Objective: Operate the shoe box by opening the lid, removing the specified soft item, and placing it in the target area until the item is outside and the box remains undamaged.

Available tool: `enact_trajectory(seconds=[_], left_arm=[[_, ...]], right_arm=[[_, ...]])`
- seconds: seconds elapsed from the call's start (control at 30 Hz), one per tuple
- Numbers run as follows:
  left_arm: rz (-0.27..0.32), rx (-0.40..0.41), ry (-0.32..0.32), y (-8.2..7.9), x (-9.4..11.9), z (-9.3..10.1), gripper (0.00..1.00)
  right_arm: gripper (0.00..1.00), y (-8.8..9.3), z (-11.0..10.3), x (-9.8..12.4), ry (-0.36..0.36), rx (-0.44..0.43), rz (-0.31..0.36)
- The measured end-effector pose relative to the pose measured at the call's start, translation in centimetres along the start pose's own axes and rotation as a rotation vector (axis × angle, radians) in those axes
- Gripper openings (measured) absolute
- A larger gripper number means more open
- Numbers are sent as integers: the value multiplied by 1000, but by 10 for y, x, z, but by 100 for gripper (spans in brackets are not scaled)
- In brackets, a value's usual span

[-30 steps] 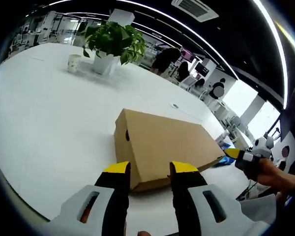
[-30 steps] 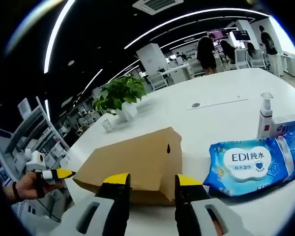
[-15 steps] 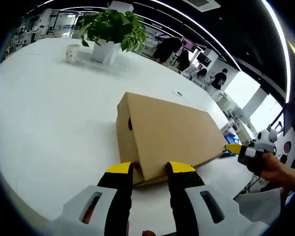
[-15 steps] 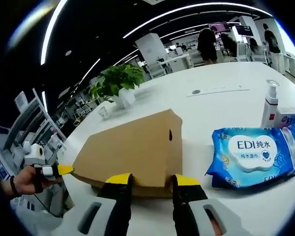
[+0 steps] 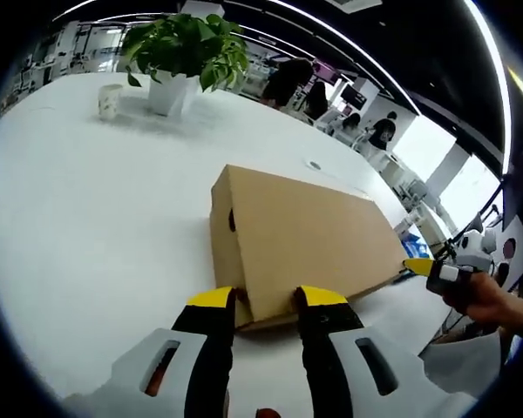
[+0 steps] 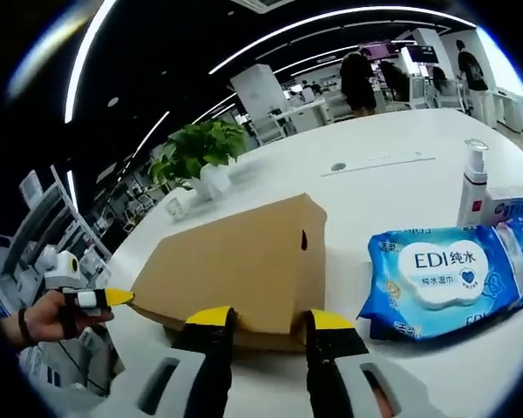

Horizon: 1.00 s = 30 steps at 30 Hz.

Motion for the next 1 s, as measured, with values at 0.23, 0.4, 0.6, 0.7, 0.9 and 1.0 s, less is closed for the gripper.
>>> enact_trajectory(seconds=[0.23,0.4,0.6,0.7,0.9,1.0], left_arm=[[-22,-38,27,-15,-23,12,28],[-35,-57,46,-23,-37,22,28],[-44,-82,43,-28,-45,27,28],[-44,-81,46,-28,-44,26,28],[-53,-86,43,-28,-44,26,28],[-4,-102,42,-32,-36,28,27]], right_arm=[[30,-9,15,2,38,-15,2],[30,-15,26,6,62,-32,7],[30,-18,30,7,69,-39,9],[30,-18,29,8,66,-32,5],[30,-20,35,6,57,-16,2],[25,-22,37,15,56,28,-1]])
Point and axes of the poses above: the point that each gripper's makers call its tool centre point, and the gripper's own axes: x roughly backward along the fingers, z roughly to its right, y roughly out of its underside, the point moved 3 cm from there along x, roughly backward along the fingers, and after that the axes turned 2 degrees about -y, right-handed, at the moved point
